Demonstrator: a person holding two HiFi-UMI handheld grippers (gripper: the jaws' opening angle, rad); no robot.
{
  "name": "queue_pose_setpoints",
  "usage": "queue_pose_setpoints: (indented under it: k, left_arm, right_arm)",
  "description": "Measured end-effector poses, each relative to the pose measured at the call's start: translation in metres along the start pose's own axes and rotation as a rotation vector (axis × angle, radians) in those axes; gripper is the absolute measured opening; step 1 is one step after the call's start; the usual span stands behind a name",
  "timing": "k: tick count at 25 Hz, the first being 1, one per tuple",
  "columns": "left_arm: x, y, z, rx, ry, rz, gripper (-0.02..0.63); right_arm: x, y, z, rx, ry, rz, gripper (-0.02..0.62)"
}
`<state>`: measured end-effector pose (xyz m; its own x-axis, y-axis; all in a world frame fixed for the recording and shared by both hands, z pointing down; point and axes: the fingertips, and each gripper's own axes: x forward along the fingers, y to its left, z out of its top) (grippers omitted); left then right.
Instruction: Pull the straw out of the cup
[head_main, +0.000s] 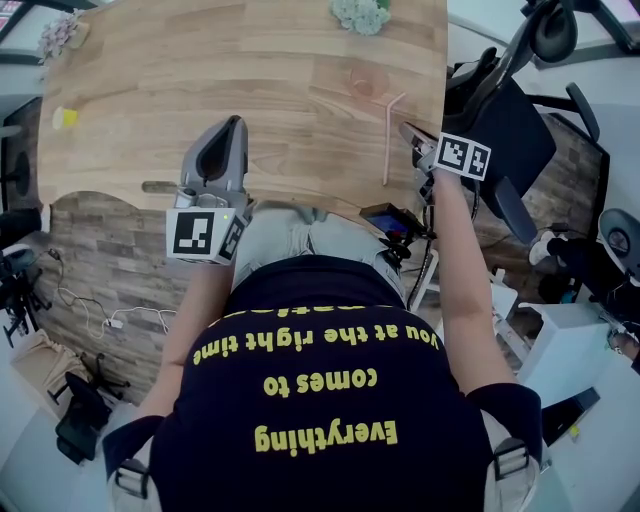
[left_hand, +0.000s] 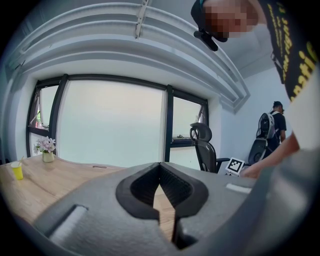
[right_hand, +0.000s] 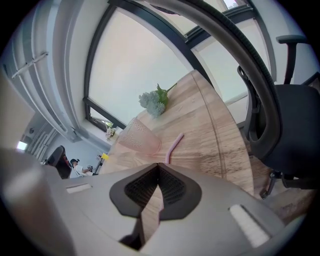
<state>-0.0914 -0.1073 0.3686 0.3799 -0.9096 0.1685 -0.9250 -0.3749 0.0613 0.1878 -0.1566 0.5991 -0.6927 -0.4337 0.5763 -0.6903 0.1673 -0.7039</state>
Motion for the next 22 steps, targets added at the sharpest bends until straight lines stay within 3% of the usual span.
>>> queue_pose_setpoints:
  k: [6,12,22]
  left_arm:
    - [-0.008,0.010,0.002,-0.006,-0.012,0.038,0.000]
    - [-0.016,0.014,-0.001,-0.036,-0.014,0.056,0.000]
    - [-0.020,0.008,0.006,-0.086,-0.061,0.035,0.000]
  right_arm:
    - [-0.009,0.012,0.012,-0.023,-0.048,0.048,0.008]
    - [-0.021,0.035,0.036,-0.037,-0.177,0.146,0.008]
    - [-0.065,0.087,0.086,-0.134,-0.502,0.293,0.007]
